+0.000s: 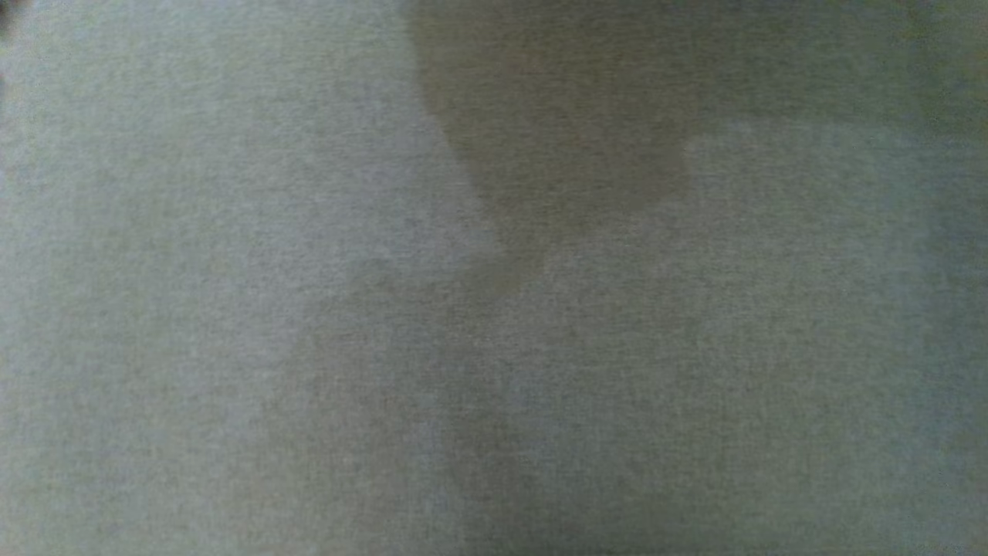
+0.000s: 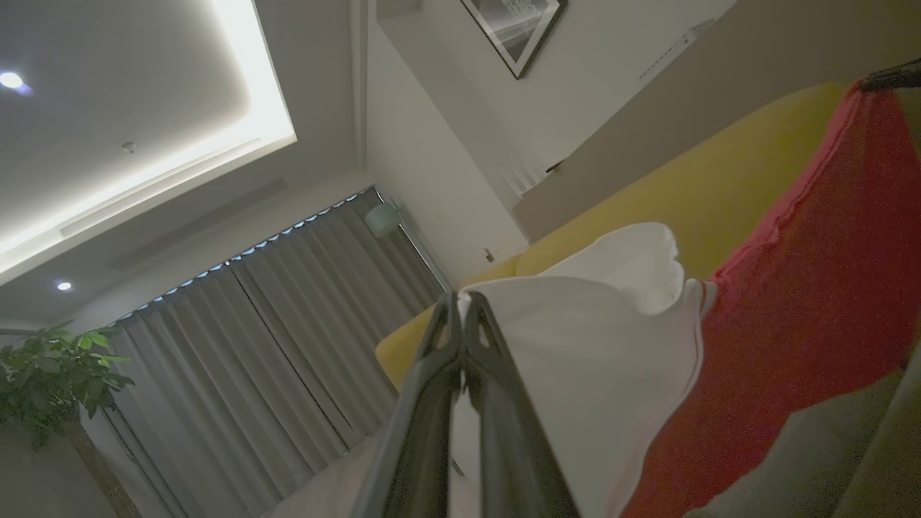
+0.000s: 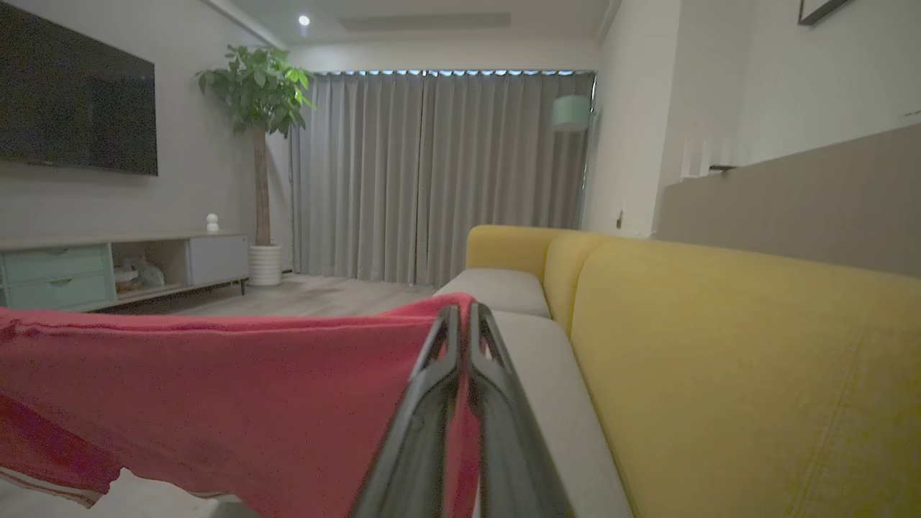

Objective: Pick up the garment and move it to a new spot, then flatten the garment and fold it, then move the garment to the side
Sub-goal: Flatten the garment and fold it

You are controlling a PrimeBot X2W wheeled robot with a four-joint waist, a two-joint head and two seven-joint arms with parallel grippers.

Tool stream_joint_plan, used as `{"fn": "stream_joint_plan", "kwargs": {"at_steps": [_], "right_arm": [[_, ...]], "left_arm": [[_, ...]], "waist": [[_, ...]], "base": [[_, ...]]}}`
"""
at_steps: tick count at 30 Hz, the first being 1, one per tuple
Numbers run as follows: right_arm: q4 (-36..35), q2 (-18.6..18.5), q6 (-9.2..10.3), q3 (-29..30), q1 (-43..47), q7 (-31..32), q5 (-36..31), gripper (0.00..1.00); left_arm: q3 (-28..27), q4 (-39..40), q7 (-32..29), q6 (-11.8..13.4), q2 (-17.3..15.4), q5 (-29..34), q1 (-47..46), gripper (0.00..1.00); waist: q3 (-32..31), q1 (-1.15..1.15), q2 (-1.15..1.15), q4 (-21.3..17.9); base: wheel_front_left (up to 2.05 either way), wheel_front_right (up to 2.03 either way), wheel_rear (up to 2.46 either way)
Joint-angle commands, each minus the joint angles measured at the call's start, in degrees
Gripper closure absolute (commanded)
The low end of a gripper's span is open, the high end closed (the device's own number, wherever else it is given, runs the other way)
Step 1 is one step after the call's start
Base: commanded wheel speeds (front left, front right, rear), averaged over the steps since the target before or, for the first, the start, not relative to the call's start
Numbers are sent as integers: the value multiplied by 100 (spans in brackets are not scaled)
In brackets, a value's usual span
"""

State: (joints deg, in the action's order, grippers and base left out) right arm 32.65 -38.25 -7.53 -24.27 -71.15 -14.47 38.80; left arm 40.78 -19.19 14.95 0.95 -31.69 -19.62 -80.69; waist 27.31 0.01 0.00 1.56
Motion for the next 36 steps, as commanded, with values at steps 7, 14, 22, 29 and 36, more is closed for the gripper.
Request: {"fn": "stream_joint_plan", "kwargs": {"at_steps": [7,14,22,29,36], "right_arm": [[-176,-77,4,52,1441,-50,126,100],[-1057,-69,4,750,3863,-51,-115,100],[-1964,85,4,1563,6046,-52,-478,100],[-2462,216,4,1950,7073,-52,-553,100],[-2537,484,4,2119,7022,57,-544,100]], "left_arm": [[-318,1246,4,317,-652,207,2168,100],[-391,2352,5,1083,-1133,197,5035,100],[-213,2984,5,1608,-1238,62,7052,100],[-243,3197,5,1725,-1274,13,7624,100],[-341,2962,5,1458,-1261,173,7042,100]], "waist": [[-178,-1,0,235],[-789,-1,0,101],[-1155,-1,0,2],[-1245,-1,0,19],[-1130,-1,0,12]], "base": [[0,0,0],[0,0,0],[0,0,0],[0,0,0],[0,0,0]]}}
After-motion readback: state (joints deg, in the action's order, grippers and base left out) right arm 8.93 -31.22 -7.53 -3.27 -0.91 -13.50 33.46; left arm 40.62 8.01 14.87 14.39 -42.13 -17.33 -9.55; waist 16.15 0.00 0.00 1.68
